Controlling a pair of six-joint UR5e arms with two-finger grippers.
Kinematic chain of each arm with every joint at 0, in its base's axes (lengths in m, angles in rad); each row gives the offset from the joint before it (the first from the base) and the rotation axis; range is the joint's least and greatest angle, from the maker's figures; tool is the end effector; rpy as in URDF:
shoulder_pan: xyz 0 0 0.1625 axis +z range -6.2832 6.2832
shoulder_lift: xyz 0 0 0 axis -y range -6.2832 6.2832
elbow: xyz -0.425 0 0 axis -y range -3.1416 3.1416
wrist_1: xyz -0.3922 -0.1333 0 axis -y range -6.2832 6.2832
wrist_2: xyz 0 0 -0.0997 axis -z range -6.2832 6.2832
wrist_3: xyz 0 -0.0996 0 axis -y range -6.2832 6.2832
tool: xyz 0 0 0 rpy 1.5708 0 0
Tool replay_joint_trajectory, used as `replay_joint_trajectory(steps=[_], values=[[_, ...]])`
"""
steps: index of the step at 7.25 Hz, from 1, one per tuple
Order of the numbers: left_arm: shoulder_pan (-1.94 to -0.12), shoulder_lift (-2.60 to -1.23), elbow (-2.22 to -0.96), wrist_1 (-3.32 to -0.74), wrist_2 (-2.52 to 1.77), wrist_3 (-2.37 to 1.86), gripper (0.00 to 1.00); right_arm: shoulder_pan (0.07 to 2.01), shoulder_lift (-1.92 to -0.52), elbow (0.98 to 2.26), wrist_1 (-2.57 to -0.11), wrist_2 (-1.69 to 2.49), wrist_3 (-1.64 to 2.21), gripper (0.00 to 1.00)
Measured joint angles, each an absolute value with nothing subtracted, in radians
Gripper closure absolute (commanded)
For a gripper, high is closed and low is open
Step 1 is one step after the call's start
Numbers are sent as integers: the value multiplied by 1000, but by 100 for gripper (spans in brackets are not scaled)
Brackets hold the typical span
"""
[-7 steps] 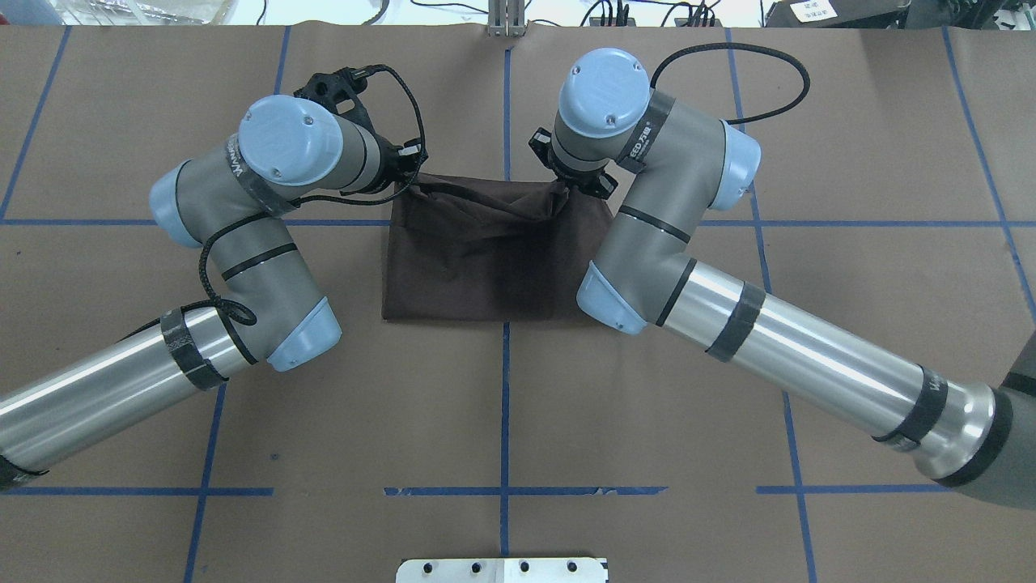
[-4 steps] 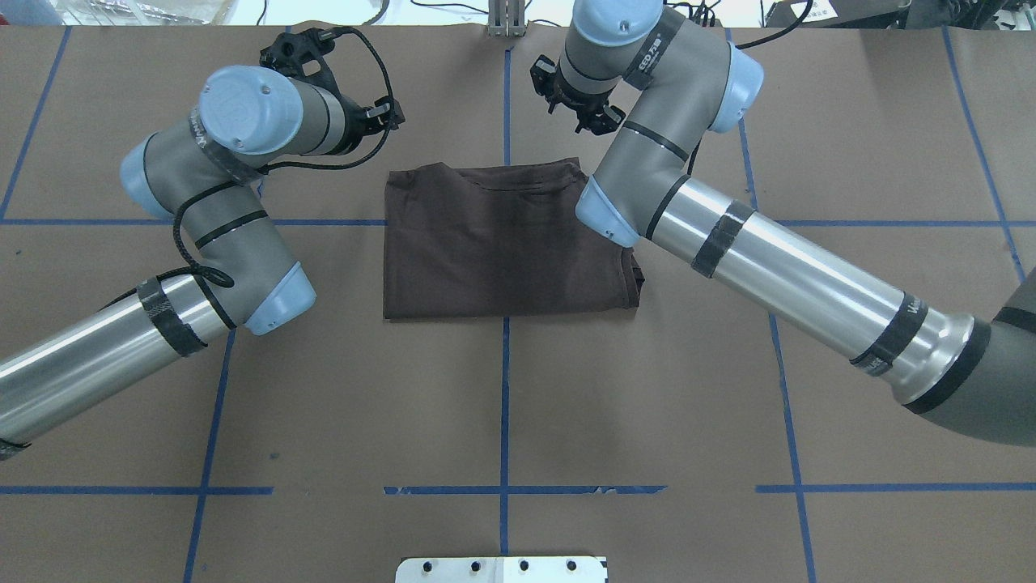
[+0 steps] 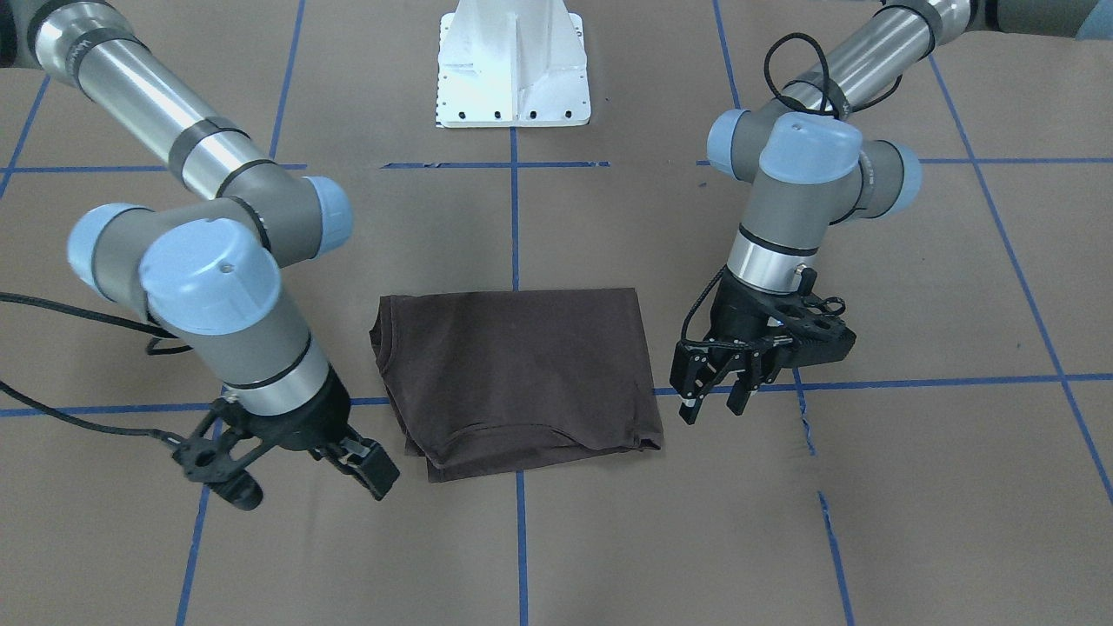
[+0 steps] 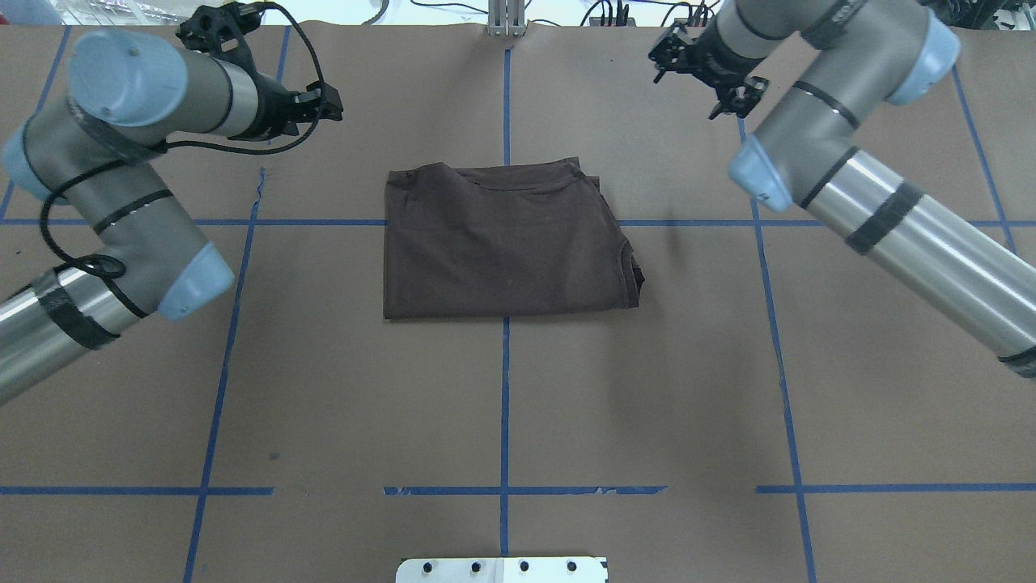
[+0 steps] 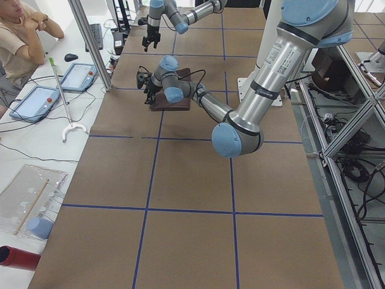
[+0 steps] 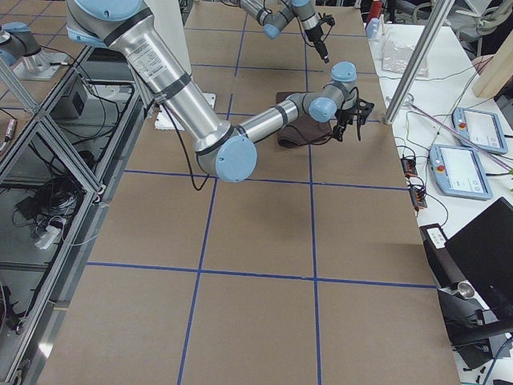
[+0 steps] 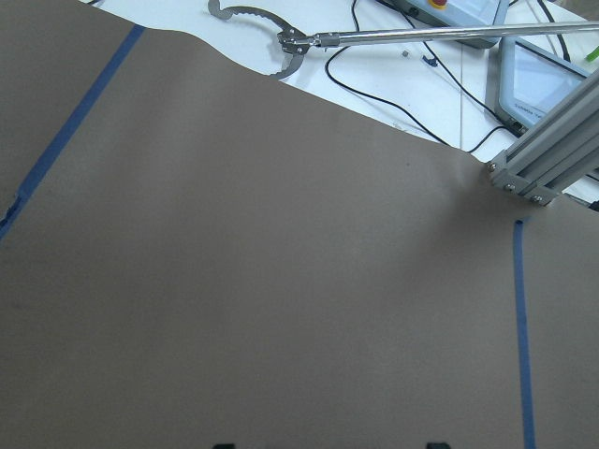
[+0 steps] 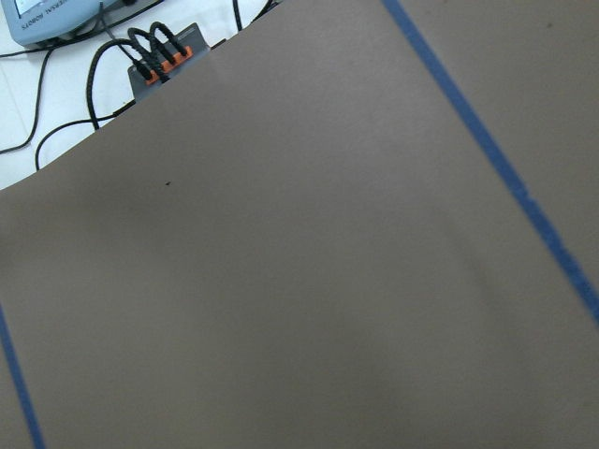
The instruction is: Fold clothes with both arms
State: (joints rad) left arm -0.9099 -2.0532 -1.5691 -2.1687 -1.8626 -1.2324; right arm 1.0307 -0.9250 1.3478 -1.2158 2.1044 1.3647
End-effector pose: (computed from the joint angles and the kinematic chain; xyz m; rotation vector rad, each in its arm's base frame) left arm 0.3324 -0.5980 0.3149 0.4144 1.0273 -0.3550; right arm -0.3120 -0.6812 0.3321 0.0279 -0.9231 0.5589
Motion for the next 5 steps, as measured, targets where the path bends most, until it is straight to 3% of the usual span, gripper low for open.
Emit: replay_joint_trajectory(steps=[3, 5], values=[[-1280, -1849, -1628, -2137, -2263, -665, 30, 1345, -1081, 1471, -1500, 2268, 674, 0], [-1467, -1764, -1642, -1966, -2366, -284, 28, 1429, -1255, 1675, -1693, 2302, 348, 0]])
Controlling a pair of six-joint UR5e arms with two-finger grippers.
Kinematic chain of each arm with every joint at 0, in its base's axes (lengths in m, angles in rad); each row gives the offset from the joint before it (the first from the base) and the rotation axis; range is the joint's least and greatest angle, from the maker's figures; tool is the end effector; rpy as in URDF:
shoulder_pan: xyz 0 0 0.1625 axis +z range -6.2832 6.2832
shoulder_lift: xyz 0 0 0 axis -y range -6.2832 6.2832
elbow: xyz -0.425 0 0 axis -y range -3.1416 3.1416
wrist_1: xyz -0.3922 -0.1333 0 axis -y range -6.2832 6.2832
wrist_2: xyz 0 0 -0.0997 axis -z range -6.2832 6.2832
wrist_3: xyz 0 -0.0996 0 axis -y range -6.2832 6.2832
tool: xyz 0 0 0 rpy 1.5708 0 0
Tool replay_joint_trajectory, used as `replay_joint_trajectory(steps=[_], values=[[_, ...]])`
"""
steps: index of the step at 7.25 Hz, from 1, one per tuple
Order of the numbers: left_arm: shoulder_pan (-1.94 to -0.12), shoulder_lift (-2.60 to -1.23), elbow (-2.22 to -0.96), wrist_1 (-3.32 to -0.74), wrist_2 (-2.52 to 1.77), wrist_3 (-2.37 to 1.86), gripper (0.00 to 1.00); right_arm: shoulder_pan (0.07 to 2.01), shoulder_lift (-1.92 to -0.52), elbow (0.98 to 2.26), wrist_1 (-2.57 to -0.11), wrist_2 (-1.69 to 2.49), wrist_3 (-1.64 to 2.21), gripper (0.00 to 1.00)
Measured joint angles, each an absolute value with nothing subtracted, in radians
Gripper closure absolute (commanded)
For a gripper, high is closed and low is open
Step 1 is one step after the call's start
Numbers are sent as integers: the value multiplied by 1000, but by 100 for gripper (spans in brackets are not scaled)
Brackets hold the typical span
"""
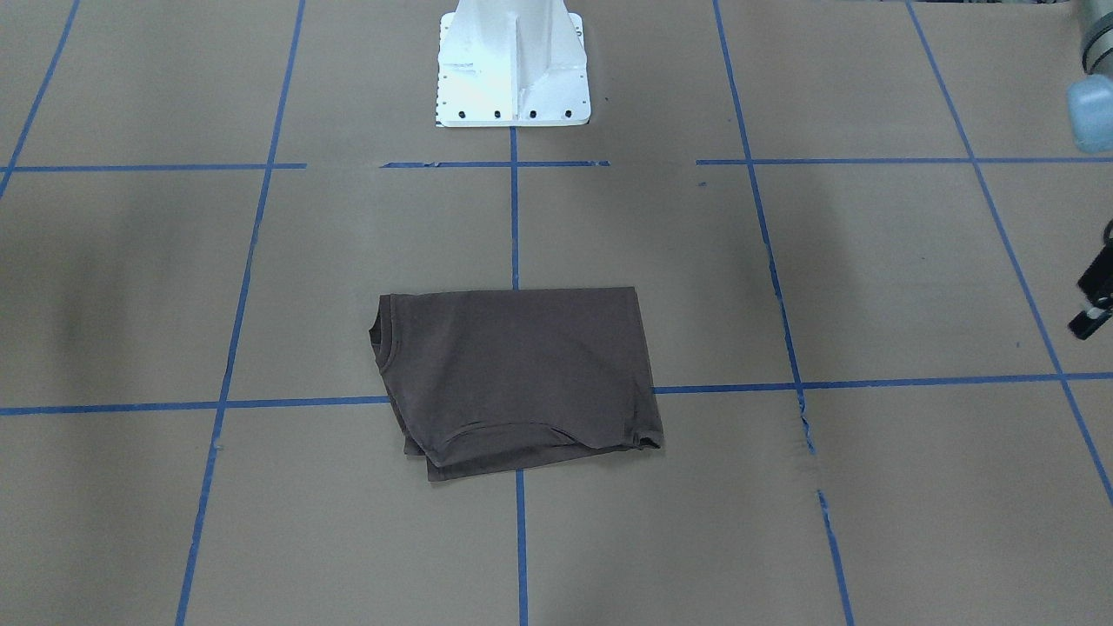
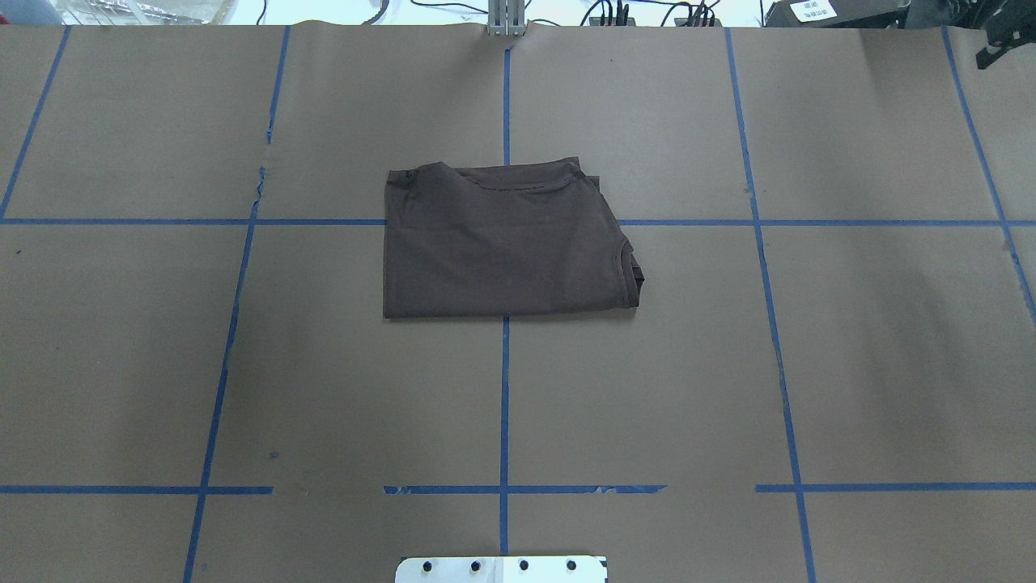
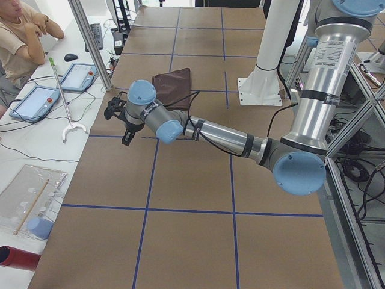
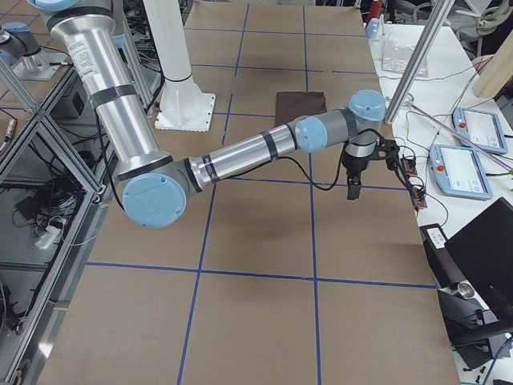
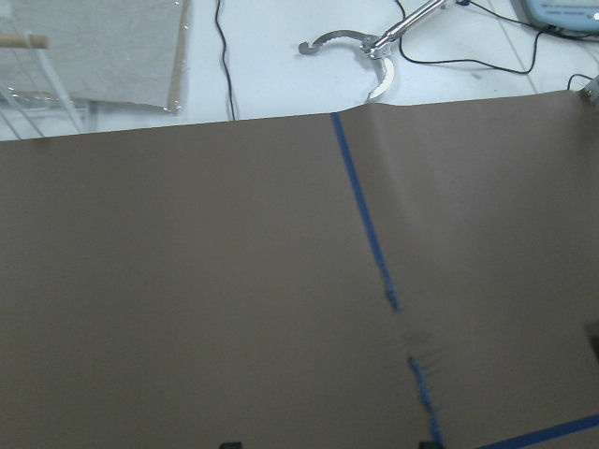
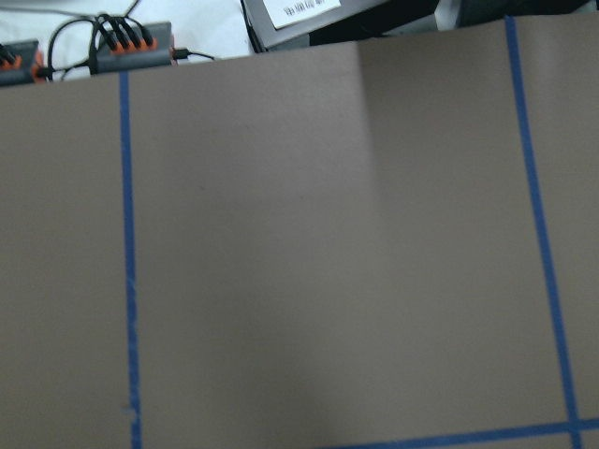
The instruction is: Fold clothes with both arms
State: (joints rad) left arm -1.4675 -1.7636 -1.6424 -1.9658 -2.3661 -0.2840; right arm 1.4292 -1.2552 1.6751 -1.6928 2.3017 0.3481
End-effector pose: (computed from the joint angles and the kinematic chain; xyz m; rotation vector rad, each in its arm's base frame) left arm -0.0019 -0.5848 0.4712 0.4635 0.8690 0.0962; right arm -0.0195 -0.6105 0.4483 0.1001 -0.7726 0.0871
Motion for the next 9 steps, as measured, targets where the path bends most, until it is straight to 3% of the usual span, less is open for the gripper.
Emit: replay_joint_trajectory(steps=[1, 2, 9], values=[[-1513, -1746, -1664, -1814, -2380, -149, 26, 1440, -1336, 1776, -1734, 2324, 301, 0], [-1532, -1733, -1695, -1689, -2381, -76, 0, 1442, -1381, 1827, -1751, 2333, 285, 0], [-1543, -1594, -1920, -1550, -2356, -32, 0, 1440, -1431, 1849, -1749, 2330, 287, 0]])
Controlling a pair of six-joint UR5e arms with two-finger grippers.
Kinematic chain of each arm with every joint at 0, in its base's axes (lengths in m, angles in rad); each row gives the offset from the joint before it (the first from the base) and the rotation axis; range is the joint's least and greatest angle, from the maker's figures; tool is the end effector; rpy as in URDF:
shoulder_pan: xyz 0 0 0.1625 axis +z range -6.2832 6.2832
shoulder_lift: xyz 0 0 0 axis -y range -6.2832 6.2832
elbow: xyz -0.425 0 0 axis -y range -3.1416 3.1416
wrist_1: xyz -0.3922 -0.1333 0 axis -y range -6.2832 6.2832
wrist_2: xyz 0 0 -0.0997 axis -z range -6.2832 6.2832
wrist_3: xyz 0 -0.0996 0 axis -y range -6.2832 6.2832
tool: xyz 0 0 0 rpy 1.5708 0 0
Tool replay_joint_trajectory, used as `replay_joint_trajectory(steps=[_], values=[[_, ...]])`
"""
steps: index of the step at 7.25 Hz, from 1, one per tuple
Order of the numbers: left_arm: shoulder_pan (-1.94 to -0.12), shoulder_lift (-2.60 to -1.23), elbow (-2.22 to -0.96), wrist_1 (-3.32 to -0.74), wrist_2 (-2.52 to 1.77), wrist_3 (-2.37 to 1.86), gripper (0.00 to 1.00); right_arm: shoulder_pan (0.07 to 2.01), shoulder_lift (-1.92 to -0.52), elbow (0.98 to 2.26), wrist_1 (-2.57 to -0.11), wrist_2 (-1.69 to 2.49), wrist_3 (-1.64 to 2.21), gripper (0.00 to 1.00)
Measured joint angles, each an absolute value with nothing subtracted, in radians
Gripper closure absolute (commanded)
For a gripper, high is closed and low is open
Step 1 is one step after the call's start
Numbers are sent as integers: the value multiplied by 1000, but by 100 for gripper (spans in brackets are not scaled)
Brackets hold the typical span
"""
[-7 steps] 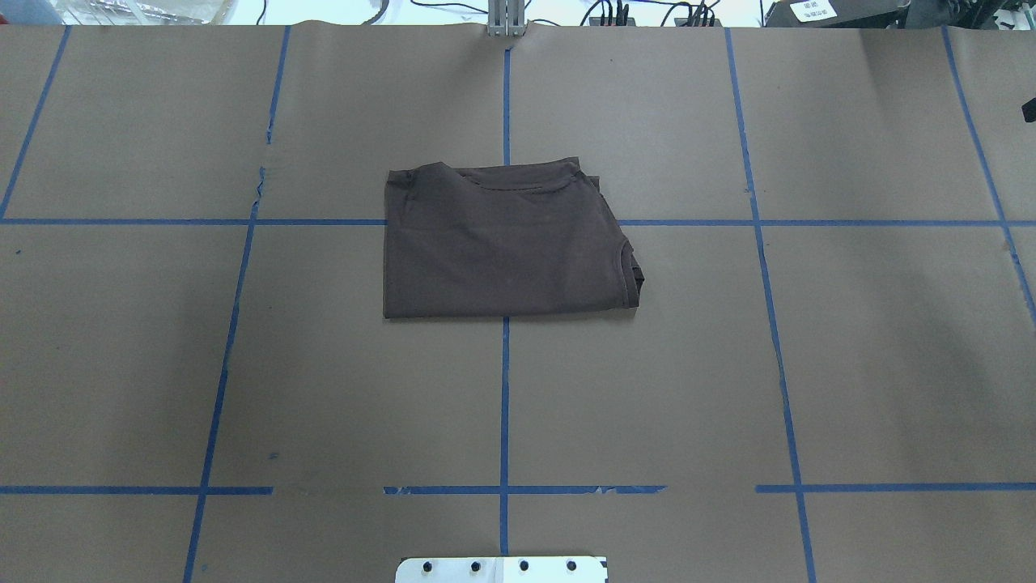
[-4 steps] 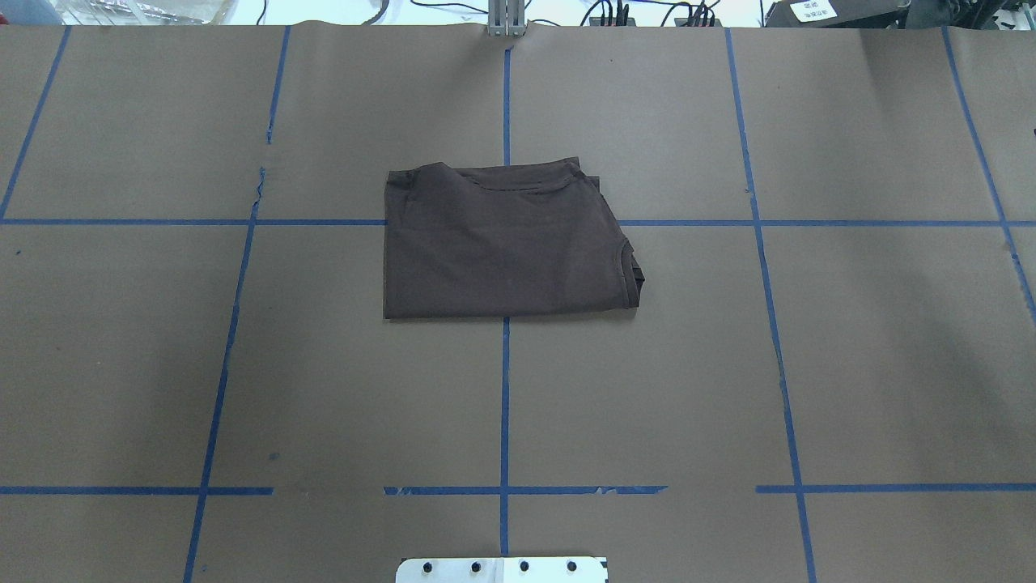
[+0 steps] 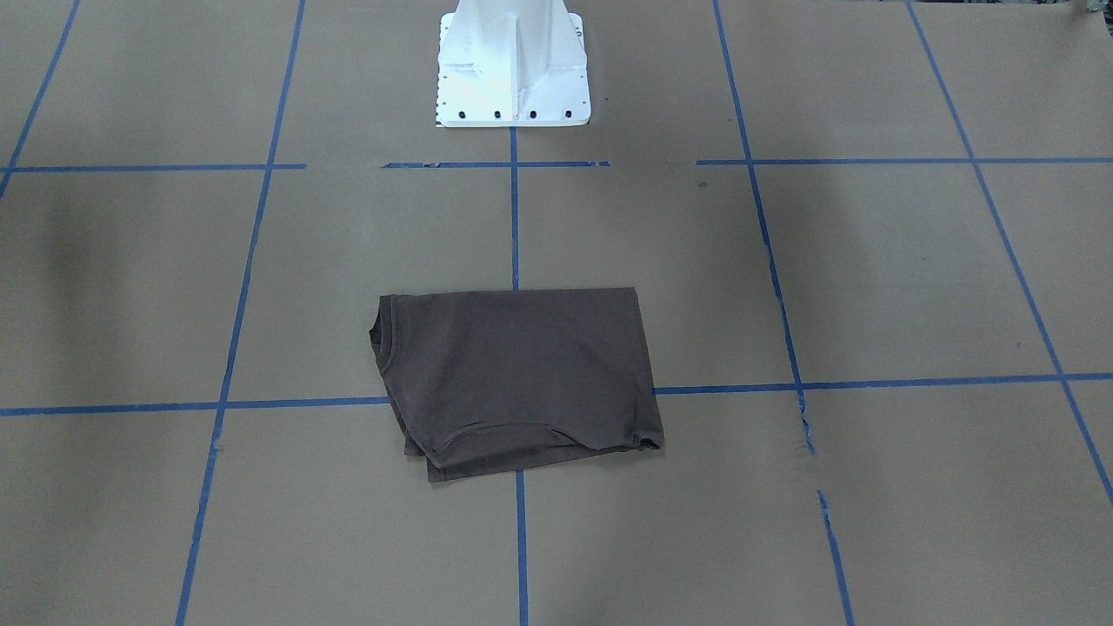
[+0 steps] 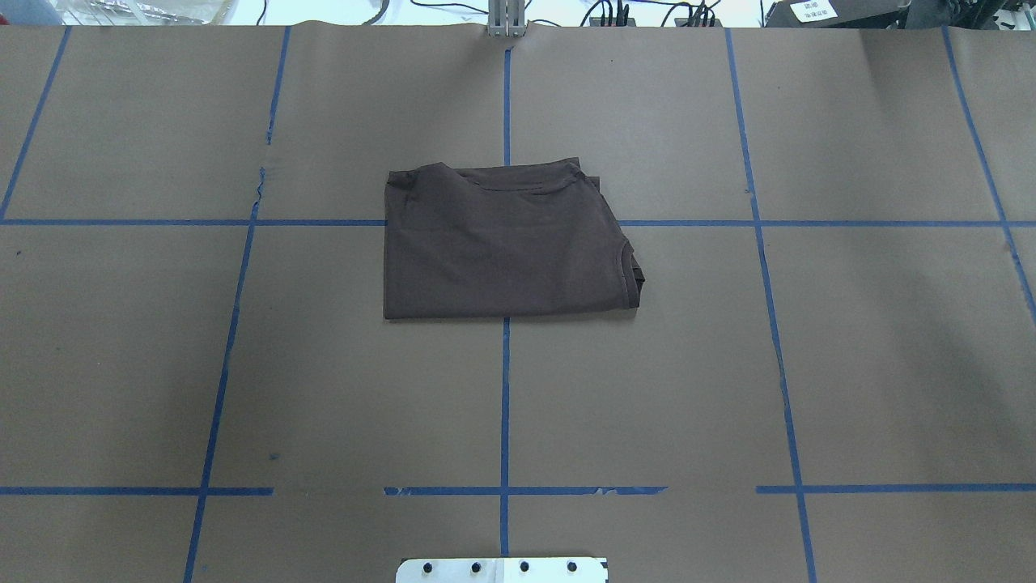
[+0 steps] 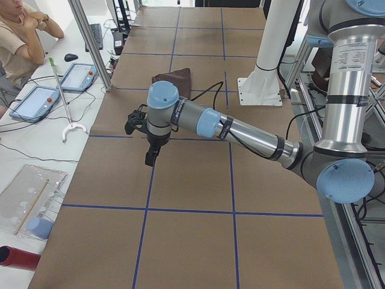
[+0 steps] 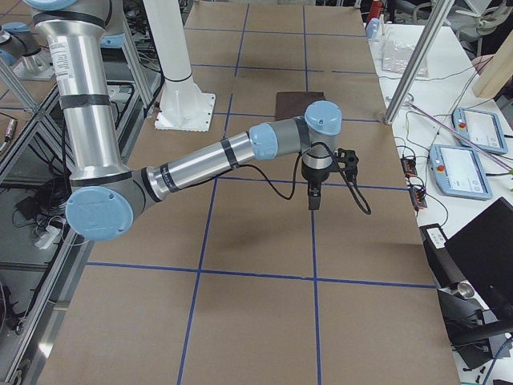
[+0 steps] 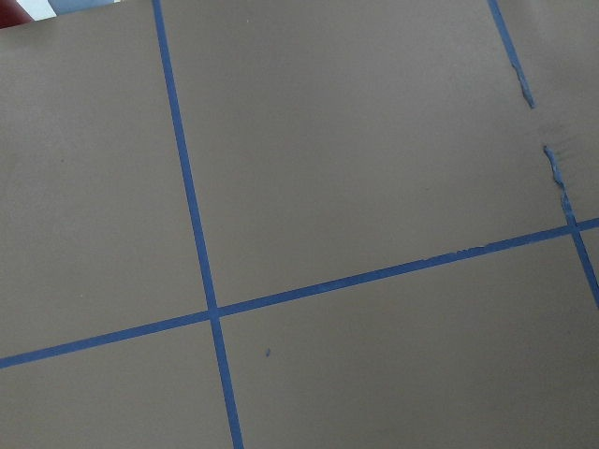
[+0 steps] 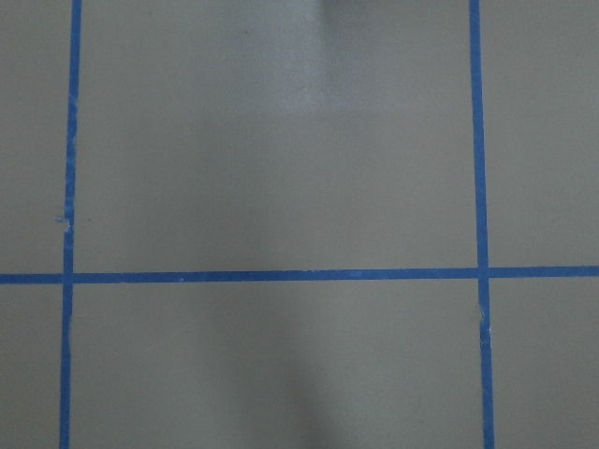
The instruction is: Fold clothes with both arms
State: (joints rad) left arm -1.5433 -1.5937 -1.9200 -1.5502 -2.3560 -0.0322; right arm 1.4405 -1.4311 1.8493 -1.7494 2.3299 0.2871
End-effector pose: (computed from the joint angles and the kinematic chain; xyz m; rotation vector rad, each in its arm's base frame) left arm -0.0493 -0.4945 0.4766 0.3098 0.7865 0.1336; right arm -0.0049 -0.5355 0.4706 0.0665 -0.7861 0.0577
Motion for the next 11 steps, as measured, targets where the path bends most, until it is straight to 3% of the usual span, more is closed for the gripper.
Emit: replay_joint_trajectory(steps=[4, 7, 11], values=[[-1544, -1619, -1928, -1478, -2355, -53, 0, 1443, -1465, 1850, -1732, 2327, 287, 0], [-1543, -1643, -1832, -1545, -2283, -89, 0, 1435, -1431, 1757, -1694, 2295, 291, 0], [-1542, -1556, -1787, -1552, -2271, -87, 0, 1433, -1494, 1772, -1693, 2293, 280, 0]])
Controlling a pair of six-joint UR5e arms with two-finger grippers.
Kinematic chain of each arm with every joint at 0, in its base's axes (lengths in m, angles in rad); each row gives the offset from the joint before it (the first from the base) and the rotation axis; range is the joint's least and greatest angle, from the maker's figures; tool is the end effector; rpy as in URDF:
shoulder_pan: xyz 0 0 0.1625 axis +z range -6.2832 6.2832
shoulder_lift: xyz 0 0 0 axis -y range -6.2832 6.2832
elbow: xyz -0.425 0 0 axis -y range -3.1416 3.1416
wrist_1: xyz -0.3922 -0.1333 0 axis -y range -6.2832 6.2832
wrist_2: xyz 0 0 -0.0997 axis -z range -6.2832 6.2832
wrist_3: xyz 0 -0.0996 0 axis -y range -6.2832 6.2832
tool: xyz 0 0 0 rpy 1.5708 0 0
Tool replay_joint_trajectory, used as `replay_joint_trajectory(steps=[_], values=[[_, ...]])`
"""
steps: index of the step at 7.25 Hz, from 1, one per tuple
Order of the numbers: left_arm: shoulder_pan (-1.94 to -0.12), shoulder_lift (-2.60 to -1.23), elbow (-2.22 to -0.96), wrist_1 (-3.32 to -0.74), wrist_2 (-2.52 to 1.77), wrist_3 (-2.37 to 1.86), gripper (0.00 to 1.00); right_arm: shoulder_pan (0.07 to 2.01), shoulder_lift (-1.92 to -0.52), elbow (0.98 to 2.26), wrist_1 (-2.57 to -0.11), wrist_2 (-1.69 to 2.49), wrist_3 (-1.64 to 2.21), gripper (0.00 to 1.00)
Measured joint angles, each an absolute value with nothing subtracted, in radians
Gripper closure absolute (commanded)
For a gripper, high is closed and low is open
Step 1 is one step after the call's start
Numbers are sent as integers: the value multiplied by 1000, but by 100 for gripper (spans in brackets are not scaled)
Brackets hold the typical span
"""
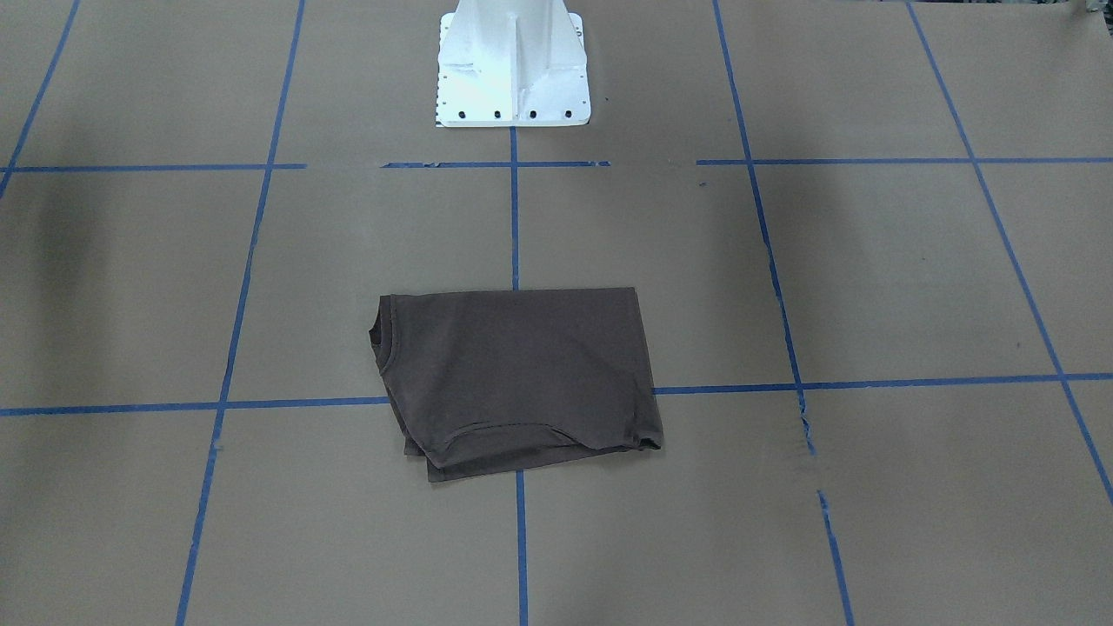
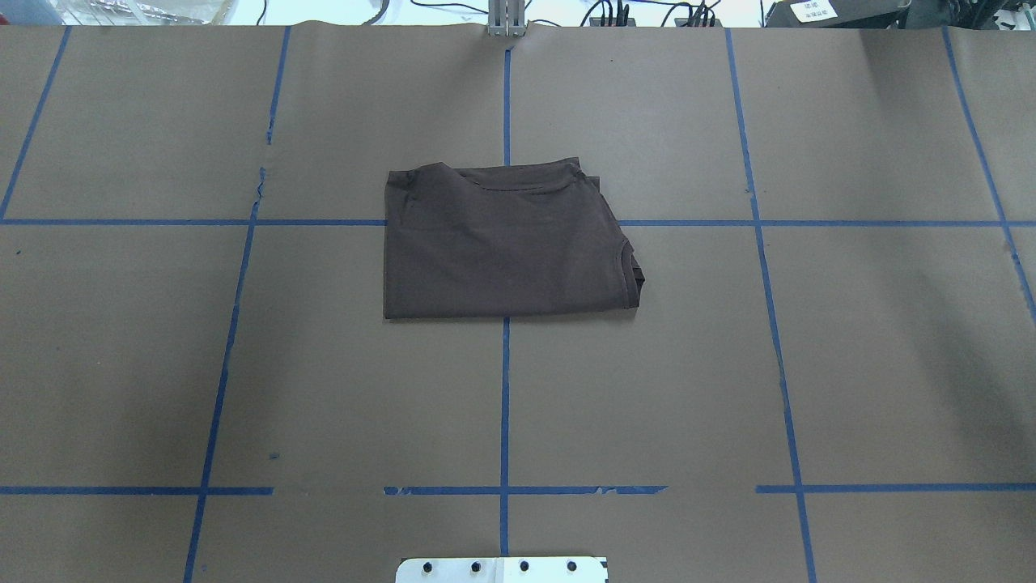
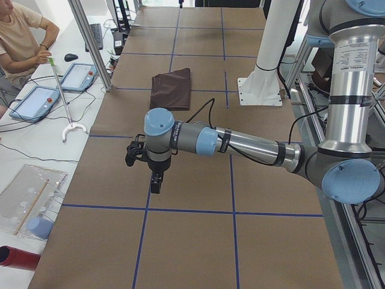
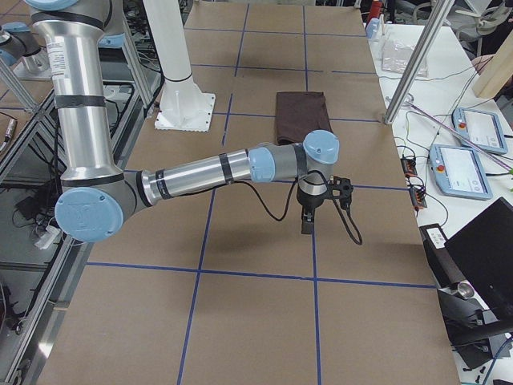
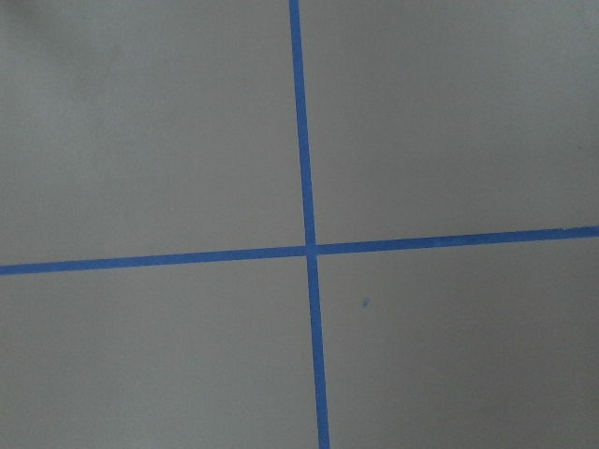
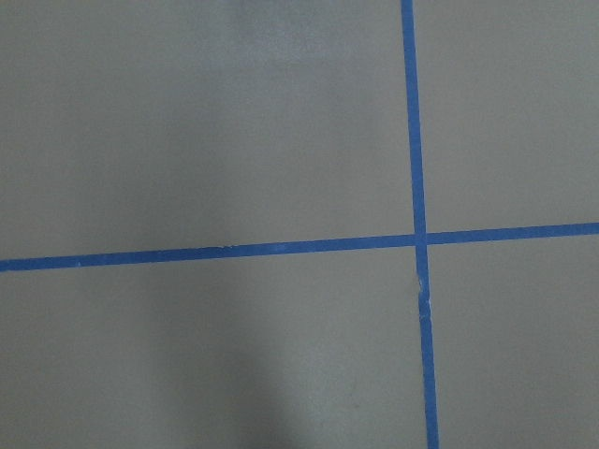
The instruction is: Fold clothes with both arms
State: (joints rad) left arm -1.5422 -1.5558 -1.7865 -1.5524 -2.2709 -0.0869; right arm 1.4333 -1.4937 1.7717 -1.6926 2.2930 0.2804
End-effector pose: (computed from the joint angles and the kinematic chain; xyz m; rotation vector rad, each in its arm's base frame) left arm -0.0551 -0.4916 0.5661 0.1342 0.7069 0.0080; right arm -0.0044 -0.5243 0.5369 -0.0034 -0.7361 0.0800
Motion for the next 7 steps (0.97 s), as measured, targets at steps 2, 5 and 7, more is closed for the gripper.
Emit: replay_joint_trajectory(steps=[2, 5, 7], values=[[-1541, -1556, -1775, -1549, -2270, -35, 0, 1433, -1510, 1780, -1694, 2300, 286, 0], [-1542, -1558, -1765, -1519, -2271, 28, 0, 1434, -1525, 1776, -1691, 2314, 287, 0], [-1542, -1539, -1784, -1512, -2265, 39, 0, 1436, -1532, 1764, -1689, 2312, 285, 0]])
